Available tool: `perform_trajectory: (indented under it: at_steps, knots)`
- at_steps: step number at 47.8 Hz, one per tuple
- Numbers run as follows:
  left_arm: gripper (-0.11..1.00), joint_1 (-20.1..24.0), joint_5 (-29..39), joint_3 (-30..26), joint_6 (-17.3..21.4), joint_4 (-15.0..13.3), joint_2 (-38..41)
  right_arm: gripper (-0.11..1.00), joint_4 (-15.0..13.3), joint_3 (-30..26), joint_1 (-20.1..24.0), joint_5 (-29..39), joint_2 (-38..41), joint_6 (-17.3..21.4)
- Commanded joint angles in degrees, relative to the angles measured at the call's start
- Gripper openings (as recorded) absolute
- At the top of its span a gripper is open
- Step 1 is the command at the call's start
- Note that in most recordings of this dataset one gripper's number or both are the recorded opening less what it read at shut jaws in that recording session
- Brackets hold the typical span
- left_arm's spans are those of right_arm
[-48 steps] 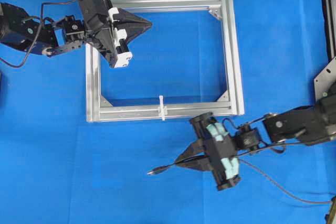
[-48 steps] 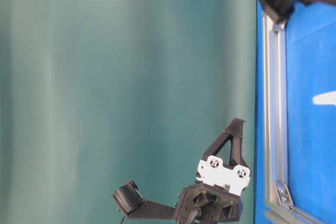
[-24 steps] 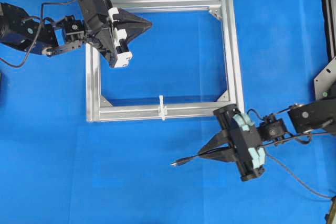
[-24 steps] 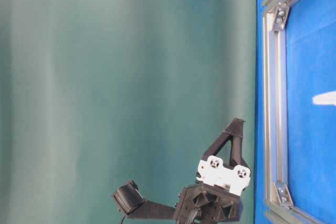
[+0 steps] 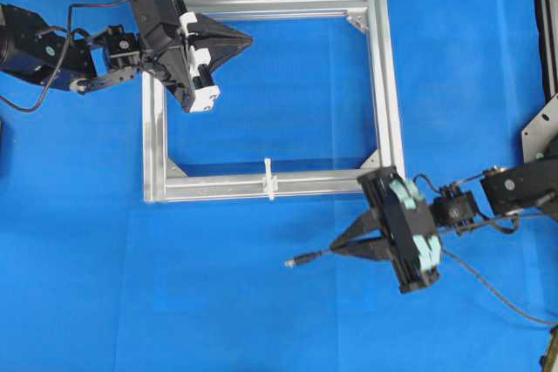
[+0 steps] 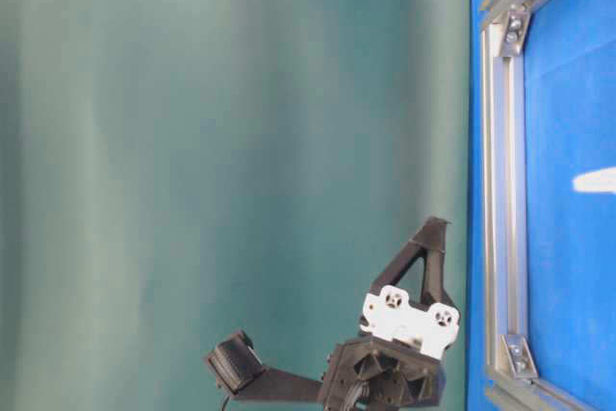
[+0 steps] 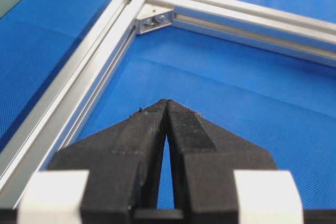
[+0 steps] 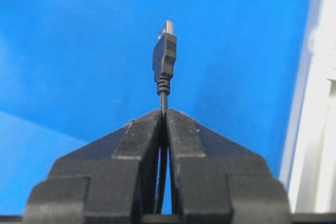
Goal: Insert the wire through the string loop located in the center.
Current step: 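Lift the cable and carry it toward the white zip-tie loop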
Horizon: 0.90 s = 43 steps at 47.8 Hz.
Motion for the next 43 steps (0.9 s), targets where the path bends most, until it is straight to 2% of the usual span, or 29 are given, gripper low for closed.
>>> perform_trajectory:
  at_steps: [1, 24, 43]
  knots:
    - [0.00, 0.09, -0.26, -0.35, -0.09, 0.18, -1.93, -0.01, 0.18, -0.18, -2.02, -0.53, -1.58, 0.00]
    - [0.00, 0.00, -0.26, -0.44, 0.09, 0.18, -1.93, -0.01, 0.00, 1.14, -11.07, -0.97, -2.90, -0.70]
    - [0.00, 0.00, -0.26, -0.35, 0.09, 0.18, -1.93, -0.01, 0.00, 1.14, -13.54, -1.93, -2.90, -2.37]
